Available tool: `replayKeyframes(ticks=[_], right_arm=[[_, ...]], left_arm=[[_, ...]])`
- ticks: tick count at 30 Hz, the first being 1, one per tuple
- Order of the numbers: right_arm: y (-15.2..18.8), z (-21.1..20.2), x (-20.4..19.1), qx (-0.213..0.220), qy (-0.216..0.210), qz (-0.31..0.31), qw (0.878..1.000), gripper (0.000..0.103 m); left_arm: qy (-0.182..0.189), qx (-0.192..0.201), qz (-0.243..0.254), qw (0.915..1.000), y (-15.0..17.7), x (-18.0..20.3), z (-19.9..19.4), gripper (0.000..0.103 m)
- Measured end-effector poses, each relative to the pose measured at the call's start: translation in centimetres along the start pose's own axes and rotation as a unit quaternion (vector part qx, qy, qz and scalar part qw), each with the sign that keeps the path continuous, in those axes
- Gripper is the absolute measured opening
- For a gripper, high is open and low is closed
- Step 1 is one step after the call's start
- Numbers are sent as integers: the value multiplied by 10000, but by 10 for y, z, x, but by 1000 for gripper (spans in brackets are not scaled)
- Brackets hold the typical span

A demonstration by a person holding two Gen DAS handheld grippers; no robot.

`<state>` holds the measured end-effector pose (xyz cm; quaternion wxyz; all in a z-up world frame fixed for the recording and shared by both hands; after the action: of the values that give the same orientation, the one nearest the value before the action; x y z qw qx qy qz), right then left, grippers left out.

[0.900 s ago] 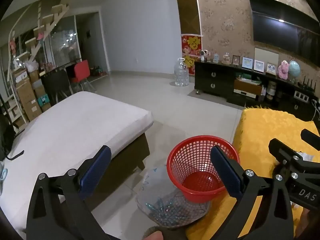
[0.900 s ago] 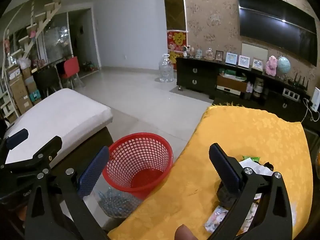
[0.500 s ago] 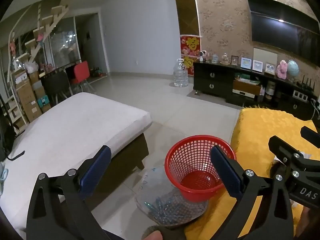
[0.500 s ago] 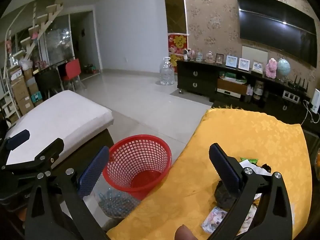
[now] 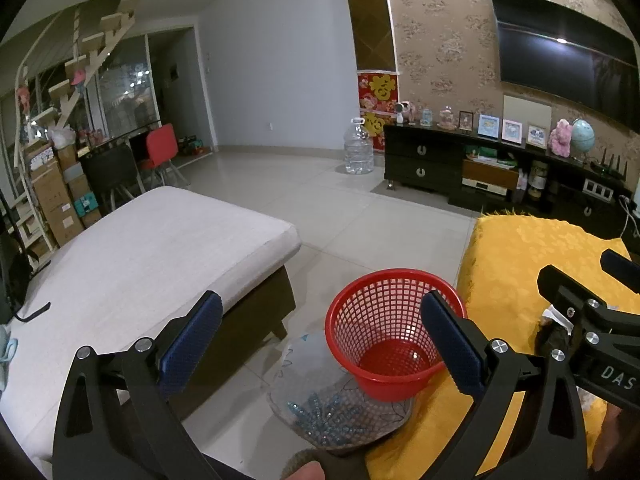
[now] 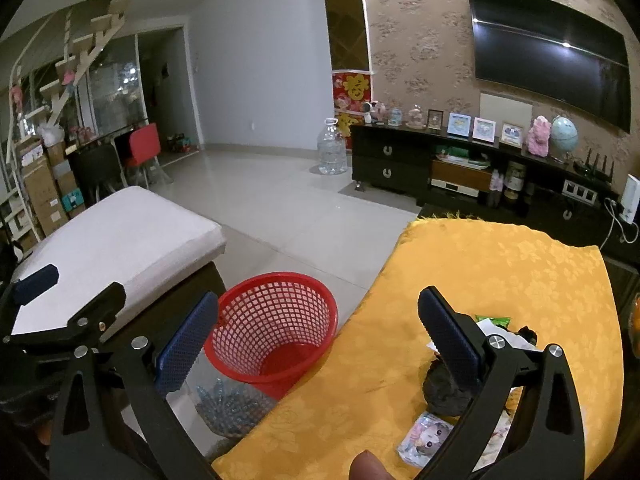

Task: Collect trash

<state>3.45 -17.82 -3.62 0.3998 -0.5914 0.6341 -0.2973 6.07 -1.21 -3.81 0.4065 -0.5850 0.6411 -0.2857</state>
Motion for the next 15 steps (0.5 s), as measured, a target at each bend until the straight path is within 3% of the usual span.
replayKeyframes(ticks=[15], right_arm=[[1,-1,2,-17,20,-3,10000,97]], left_arm=[[23,-20,-59,10000,0,0,-4,96]])
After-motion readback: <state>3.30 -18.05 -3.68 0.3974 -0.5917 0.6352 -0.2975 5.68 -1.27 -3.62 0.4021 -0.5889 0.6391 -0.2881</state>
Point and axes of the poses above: each gripper's, at about its wrist camera, not at the fingertips, and z roughly the way its jaws point, x to its right, y to its underside, the point moved 9 cm from there along z, roughly the way its jaws point, and after that the axes turned 7 degrees about -y, right-handed, at the moved point
